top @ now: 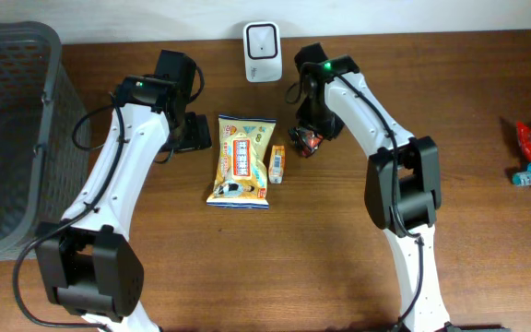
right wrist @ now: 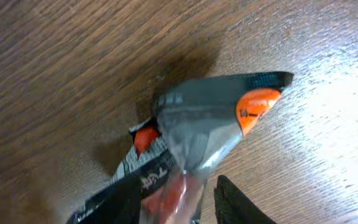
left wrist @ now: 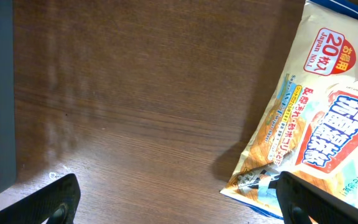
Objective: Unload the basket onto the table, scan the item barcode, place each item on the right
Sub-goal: 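Lift the small red pack and hold it over the scanner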
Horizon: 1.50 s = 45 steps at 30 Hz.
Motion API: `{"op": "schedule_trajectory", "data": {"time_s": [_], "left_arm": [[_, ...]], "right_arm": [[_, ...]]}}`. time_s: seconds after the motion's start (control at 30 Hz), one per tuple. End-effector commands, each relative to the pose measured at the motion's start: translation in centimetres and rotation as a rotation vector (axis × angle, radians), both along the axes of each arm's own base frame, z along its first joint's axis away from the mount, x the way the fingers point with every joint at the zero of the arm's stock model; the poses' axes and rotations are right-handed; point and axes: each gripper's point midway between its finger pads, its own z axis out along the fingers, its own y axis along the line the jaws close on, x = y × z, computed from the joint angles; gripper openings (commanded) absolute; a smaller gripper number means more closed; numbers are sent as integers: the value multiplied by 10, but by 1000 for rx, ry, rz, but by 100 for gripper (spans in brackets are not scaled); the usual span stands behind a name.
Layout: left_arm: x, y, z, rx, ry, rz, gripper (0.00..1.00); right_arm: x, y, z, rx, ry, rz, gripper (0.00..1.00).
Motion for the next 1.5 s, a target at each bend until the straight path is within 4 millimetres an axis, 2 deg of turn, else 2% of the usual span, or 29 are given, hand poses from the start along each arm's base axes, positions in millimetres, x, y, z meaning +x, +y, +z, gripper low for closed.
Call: {"op": "schedule_trajectory", "data": {"time_s": [0.0, 0.03, 0.1, 0.3, 0.37, 0.43, 0.53, 0.63, 0.67, 0.7, 0.87, 0.93, 1.0, 1.03, 1.07, 1.13, 1.23, 1.27, 1.3, 1.47], "left_arm": [[0, 0, 0, -3, 0, 1, 99], [0, 0, 0, -3, 0, 1, 99], [0, 0, 0, -4, 0, 0, 99], [0, 0, 0, -4, 0, 0, 99], [0, 0, 0, -4, 0, 0, 99], [0, 0, 0, -3, 0, 1, 99], [0, 0, 0, -3, 0, 1, 99], [0, 0, 0, -4, 0, 0, 99], [0, 0, 0, -4, 0, 0, 99], [0, 0, 0, -3, 0, 1, 99], [0, 0, 0, -4, 0, 0, 99], [0, 0, 0, -4, 0, 0, 99], [0, 0, 0, -3, 0, 1, 99], [0, 0, 0, -4, 0, 0, 99], [0, 0, 0, -3, 0, 0, 99], [0, 0, 0, -3, 0, 1, 99], [0, 0, 0, -3, 0, 1, 99], [0, 0, 0, -4, 0, 0, 99], [0, 0, 0, -3, 0, 1, 99], [0, 0, 0, -3, 0, 1, 99]], "right_arm": [[1, -3, -3, -26, -4, -16, 35], [1, -3, -5, -27, 0, -16, 34], [-1, -4, -13, -32, 17, -16, 27], [-1, -7, -13, -38, 22, 16, 4], [0, -10, -10, -36, 23, 28, 4], [3, -11, 2, -23, 3, 56, 4], [27, -1, 32, -1, -93, 161, 4], [61, 9, 80, 25, -259, 200, 4], [90, 18, 110, 51, -408, 211, 4], [111, 28, 127, 60, -520, 253, 4], [157, 78, 182, -17, -860, 532, 4], [168, 91, 180, -33, -924, 568, 4], [177, 95, 162, -32, -930, 570, 4], [186, 96, 142, -88, -938, 613, 4], [190, 91, 131, -145, -929, 627, 4], [191, 89, 132, -294, -922, 706, 4], [182, 106, 137, -502, -891, 870, 4], [180, 110, 140, -541, -894, 871, 4], [178, 119, 143, -544, -909, 875, 4], [175, 120, 139, -541, -892, 881, 4]]}}
